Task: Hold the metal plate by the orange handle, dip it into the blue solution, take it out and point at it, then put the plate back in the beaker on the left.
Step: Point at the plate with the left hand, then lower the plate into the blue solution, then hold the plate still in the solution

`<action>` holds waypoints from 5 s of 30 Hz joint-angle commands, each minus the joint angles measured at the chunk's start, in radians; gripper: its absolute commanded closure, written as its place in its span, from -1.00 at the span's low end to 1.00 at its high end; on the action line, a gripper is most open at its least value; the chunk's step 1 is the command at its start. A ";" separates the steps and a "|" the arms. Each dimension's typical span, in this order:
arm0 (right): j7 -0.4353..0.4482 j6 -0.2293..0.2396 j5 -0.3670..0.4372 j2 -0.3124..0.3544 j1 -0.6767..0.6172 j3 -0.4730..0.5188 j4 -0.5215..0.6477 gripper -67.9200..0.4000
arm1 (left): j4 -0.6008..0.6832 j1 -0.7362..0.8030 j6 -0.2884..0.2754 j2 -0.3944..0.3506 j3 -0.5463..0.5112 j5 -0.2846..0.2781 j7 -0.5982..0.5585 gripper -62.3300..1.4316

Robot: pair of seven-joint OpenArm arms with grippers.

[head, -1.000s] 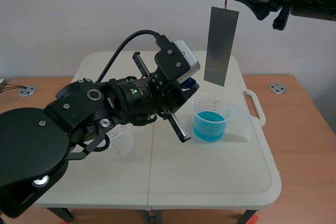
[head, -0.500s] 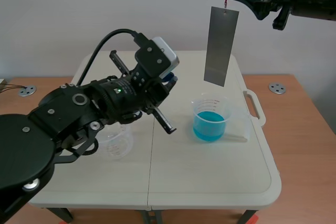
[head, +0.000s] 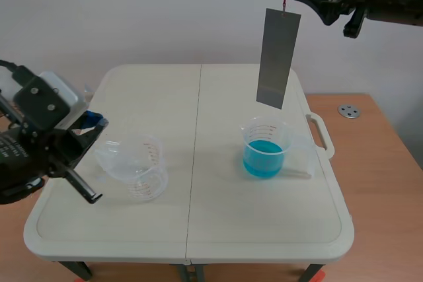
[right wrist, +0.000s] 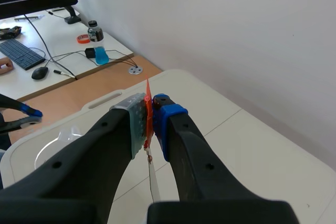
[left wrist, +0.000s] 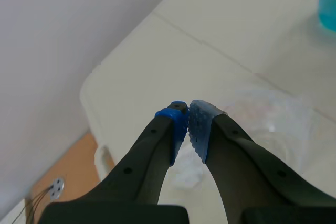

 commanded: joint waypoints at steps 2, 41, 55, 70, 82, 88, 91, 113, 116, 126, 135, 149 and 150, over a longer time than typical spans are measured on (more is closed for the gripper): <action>0.019 0.008 0.014 0.014 0.019 0.013 0.008 0.96 | 0.016 0.086 0.008 -0.037 -0.057 -0.023 -0.014 0.77; 0.215 0.008 -0.159 0.001 -0.027 -0.140 -0.216 0.96 | -0.565 0.443 -0.158 -0.047 -0.119 -0.030 -0.223 0.77; 0.372 0.008 -0.309 -0.003 -0.027 -0.209 -0.314 0.96 | -0.732 0.333 -0.158 0.007 -0.013 0.021 -0.223 0.77; 0.474 0.008 -0.442 -0.003 -0.027 -0.256 -0.383 0.96 | -0.732 0.333 -0.158 0.014 -0.012 0.021 -0.219 0.77; 0.474 0.008 -0.462 -0.003 -0.027 -0.256 -0.383 0.96 | -0.732 0.333 -0.157 0.023 -0.012 0.021 -0.192 0.78; 0.474 0.008 -0.462 -0.003 -0.027 -0.256 -0.383 0.96 | -0.732 0.333 -0.157 0.023 -0.012 0.021 -0.192 0.78; 0.474 0.008 -0.462 -0.003 -0.027 -0.256 -0.383 0.96 | -0.732 0.333 -0.157 0.023 -0.012 0.021 -0.192 0.78; 0.473 0.008 -0.462 -0.003 -0.027 -0.256 -0.383 0.96 | -0.732 0.333 -0.158 0.023 -0.012 0.021 -0.193 0.77; 0.473 0.008 -0.462 -0.003 -0.027 -0.256 -0.383 0.96 | -0.732 0.333 -0.158 0.023 -0.012 0.021 -0.193 0.78; 0.473 0.008 -0.464 -0.003 -0.027 -0.256 -0.383 0.96 | -0.732 0.333 -0.158 0.023 -0.012 0.021 -0.193 0.77; 0.474 0.008 -0.463 0.000 -0.027 -0.254 -0.383 0.96 | -0.732 0.333 -0.158 0.023 -0.012 0.021 -0.193 0.78; 0.465 0.008 -0.350 0.055 -0.027 -0.226 -0.317 0.96 | -0.732 0.334 -0.158 0.023 -0.012 0.021 -0.193 0.78; 0.465 0.008 -0.339 0.063 -0.027 -0.226 -0.305 0.96 | -0.732 0.334 -0.158 0.023 -0.012 0.021 -0.193 0.78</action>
